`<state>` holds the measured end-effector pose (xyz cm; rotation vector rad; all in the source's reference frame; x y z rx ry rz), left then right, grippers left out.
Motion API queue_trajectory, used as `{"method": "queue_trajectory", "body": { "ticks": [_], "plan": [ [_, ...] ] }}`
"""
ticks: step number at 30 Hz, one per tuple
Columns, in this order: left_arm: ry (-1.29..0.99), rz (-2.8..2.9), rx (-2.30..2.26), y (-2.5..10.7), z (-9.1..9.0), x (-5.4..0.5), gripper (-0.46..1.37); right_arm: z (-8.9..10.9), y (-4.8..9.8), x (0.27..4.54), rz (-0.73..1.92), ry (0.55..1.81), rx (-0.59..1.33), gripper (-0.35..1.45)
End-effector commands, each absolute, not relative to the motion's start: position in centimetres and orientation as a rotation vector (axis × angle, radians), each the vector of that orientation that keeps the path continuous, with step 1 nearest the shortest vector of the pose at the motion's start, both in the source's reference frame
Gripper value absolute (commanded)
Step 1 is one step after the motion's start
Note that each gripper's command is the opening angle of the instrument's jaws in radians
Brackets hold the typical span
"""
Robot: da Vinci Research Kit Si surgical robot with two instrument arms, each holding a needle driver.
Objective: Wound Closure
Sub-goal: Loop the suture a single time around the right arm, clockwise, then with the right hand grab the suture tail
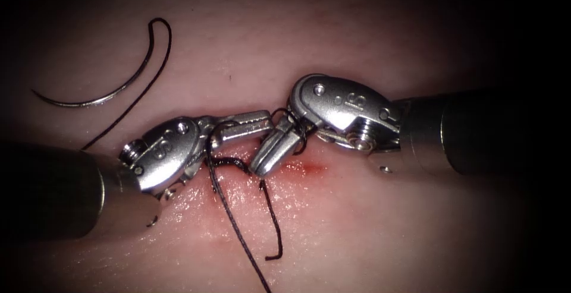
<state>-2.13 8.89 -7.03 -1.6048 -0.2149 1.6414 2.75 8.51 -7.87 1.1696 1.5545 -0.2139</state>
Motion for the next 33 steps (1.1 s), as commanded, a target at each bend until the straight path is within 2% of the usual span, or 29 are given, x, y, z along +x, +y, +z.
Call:
{"method": "queue_trajectory", "body": {
  "ticks": [1,4,6,13,18,24,33],
  "plan": [
    [-0.221,1.643,-1.613,8.89,-7.03,-2.12,-0.35,-7.88,8.48,2.75,-0.229,1.54,1.171,0.3],
    [-0.216,1.647,-1.615,8.88,-7.03,-2.12,-0.35,-7.91,8.38,2.76,-0.261,1.517,1.189,0.31],
    [-0.212,1.652,-1.617,8.87,-7.03,-2.12,-0.35,-7.93,8.3,2.78,-0.274,1.512,1.204,0.45],
    [-0.216,1.66,-1.609,8.77,-7.06,-2.1,-0.35,-8.04,8.18,2.81,-0.306,1.514,1.23,0.46],
    [-0.217,1.673,-1.605,8.65,-7.08,-2.06,-0.35,-8.07,8.11,2.84,-0.335,1.48,1.223,0.57],
    [-0.214,1.678,-1.608,8.59,-7.1,-2.04,-0.35,-8.02,7.97,2.86,-0.374,1.444,1.219,0.84],
    [-0.21,1.682,-1.61,8.56,-7.1,-2.04,-0.35,-7.95,7.79,2.86,-0.429,1.363,1.223,0.78]
  ]
}}
